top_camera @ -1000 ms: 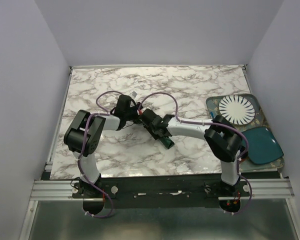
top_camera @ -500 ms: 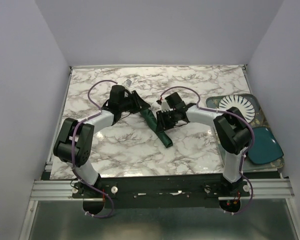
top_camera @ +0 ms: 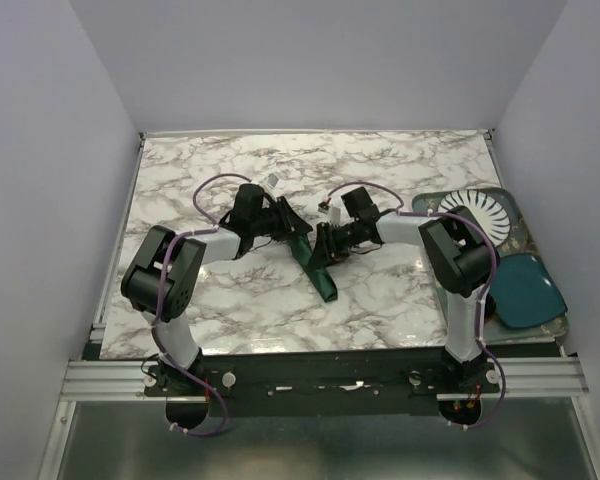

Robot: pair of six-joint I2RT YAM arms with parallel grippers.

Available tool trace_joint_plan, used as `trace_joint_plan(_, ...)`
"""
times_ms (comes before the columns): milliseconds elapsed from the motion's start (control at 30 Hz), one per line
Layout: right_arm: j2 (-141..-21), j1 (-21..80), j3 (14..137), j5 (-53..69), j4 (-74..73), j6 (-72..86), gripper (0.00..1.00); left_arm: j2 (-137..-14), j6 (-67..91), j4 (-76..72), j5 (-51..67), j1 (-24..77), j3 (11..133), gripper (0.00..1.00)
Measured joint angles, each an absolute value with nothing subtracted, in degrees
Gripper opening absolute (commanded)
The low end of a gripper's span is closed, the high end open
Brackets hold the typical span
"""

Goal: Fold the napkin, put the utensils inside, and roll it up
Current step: Roll the napkin with the utensil

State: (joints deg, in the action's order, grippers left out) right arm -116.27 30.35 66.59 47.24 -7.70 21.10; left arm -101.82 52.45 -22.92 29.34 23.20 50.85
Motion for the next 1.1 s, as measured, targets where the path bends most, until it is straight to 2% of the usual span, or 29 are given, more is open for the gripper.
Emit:
trace_joint_plan(67,-116.3,30.2,66.3,47.7,-7.3,21.2,0.49,-101.8,52.5,-23.4,29.3,23.2,49.7,0.31)
trace_joint_plan(467,-112.6,32.0,65.5,43.0,-10.2,19.4,0.64,-101.5,51.5,-26.9,28.4,23.1,41.9,0.31)
trace_joint_plan(967,-107.7,36.0,67.9,31.3,-20.7,14.6,0.72,-95.2,50.5,-23.4,27.7,22.5,44.3,0.33)
trace_joint_plan(1100,-105.3,37.9,69.3,22.7,-23.7,12.8,0.75,-93.8,50.5,-21.5,27.6,22.1,44.5,0.33)
